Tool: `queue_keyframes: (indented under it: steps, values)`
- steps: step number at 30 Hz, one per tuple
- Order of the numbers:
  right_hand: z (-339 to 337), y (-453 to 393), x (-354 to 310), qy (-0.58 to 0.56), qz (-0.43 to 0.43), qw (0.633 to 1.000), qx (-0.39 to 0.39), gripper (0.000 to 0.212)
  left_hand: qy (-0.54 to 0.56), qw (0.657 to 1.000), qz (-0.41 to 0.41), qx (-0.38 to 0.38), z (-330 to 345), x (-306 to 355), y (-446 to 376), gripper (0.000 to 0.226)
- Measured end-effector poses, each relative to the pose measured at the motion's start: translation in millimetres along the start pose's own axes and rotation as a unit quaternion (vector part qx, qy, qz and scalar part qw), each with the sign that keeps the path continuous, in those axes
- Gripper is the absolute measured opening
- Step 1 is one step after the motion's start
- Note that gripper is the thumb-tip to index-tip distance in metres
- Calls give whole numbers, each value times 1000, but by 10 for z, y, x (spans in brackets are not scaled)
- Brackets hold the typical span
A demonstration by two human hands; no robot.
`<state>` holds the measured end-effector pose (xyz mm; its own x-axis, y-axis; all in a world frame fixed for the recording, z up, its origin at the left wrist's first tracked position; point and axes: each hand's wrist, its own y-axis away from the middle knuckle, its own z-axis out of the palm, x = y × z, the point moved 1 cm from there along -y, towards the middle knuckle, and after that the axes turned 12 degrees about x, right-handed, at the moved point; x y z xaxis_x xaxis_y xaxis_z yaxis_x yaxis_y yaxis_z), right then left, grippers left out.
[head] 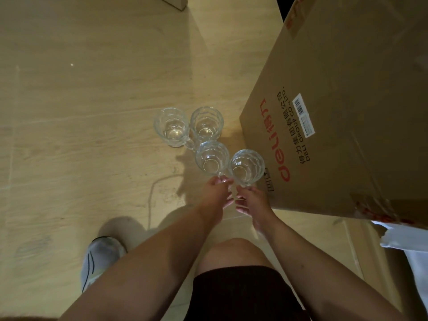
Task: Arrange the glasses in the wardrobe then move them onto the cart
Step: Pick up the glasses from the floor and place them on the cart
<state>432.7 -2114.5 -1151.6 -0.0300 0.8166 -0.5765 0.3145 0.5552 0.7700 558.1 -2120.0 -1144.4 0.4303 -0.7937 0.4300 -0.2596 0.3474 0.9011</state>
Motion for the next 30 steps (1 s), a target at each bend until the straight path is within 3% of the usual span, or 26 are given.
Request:
queue_keyframes:
  steps: [5,13,21,30]
  values:
    - [14,111,-67,-31,-4,1000,6,16,-14,999,36,-10,-114,56,73,25]
    - [-142,832,-383,6,63,993,95,16,-62,997,-2,47,-577,330,768,21]
    - [-592,2382,-1403,18,59,996,69,17,-51,998,-15,43,-951,1214,2530,28]
    - [-1037,4144,-2901,31,-5,999,10,15,-41,996,47,60,-1125,2410,4730,30]
